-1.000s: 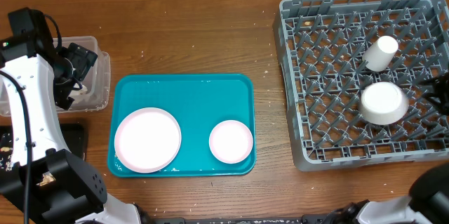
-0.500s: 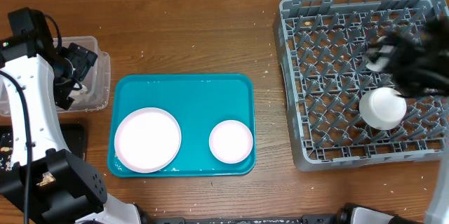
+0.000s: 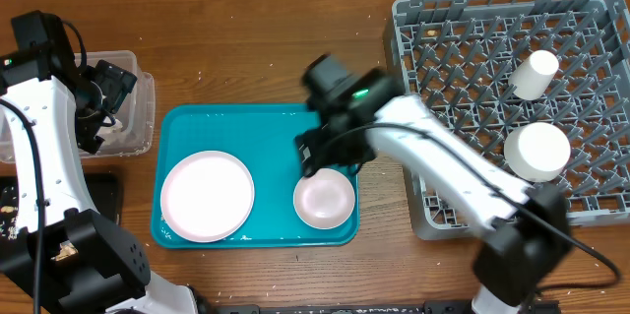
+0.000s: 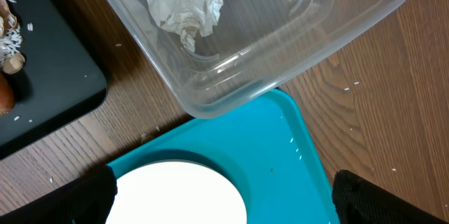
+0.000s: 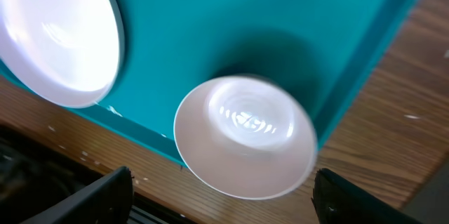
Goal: Sort waste into correct bins and load items into the dishwasher
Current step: 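Reach the right gripper to the small pink-rimmed plate and grasp it, then carry the small plate to the rack's right side and release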
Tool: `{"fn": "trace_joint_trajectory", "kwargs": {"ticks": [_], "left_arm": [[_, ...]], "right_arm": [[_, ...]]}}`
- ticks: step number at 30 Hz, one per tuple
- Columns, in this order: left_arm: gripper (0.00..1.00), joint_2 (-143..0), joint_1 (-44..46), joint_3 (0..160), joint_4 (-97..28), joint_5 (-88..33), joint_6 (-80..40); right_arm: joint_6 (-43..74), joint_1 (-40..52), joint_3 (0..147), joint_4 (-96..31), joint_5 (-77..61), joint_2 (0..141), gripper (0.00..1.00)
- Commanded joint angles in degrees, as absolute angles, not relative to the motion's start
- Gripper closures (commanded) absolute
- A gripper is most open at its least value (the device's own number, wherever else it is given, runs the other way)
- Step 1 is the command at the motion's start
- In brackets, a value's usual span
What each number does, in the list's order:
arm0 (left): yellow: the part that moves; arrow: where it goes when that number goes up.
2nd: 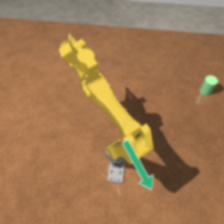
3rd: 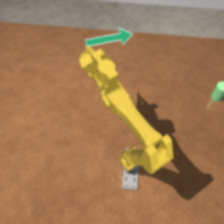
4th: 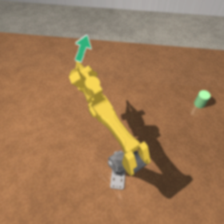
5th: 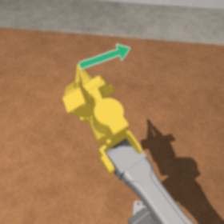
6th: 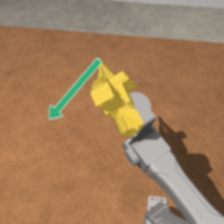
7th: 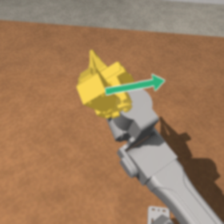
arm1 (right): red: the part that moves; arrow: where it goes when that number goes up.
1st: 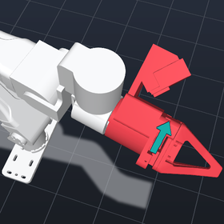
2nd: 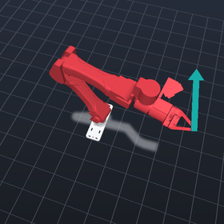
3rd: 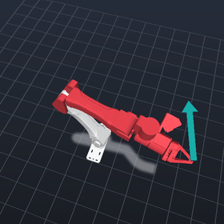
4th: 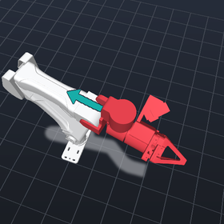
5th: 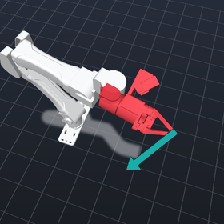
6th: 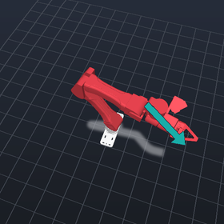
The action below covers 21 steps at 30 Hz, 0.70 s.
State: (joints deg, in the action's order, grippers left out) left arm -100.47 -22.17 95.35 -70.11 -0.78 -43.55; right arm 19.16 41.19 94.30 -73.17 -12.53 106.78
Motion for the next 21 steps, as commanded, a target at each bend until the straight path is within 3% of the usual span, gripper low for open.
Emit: {"fn": "trace_joint_trajectory", "kwargs": {"ticks": [1, 14, 16, 21], "left_arm": [[0.0, -100.4, -22.2, 96.5, -70.0, 0.1, -43.7], [0.0, -100.4, -22.2, 96.5, -70.0, 0.1, -43.7], [0.0, -100.4, -22.2, 96.5, -70.0, 0.1, -43.7], [0.0, -100.4, -22.2, 96.5, -70.0, 0.1, -43.7]], "right_arm": [[20.1, 47.4, 95.2, -72.4, -5.2, 111.8, 0.15], [20.8, 52.8, 94.1, -69.6, -3.5, 122.7, 0.21], [20.8, 53.3, 94.1, -69.6, -2.6, 122.9, 0.31], [22.6, 53.4, 95.4, -70.8, -2.5, 122.8, 0.76]]}}
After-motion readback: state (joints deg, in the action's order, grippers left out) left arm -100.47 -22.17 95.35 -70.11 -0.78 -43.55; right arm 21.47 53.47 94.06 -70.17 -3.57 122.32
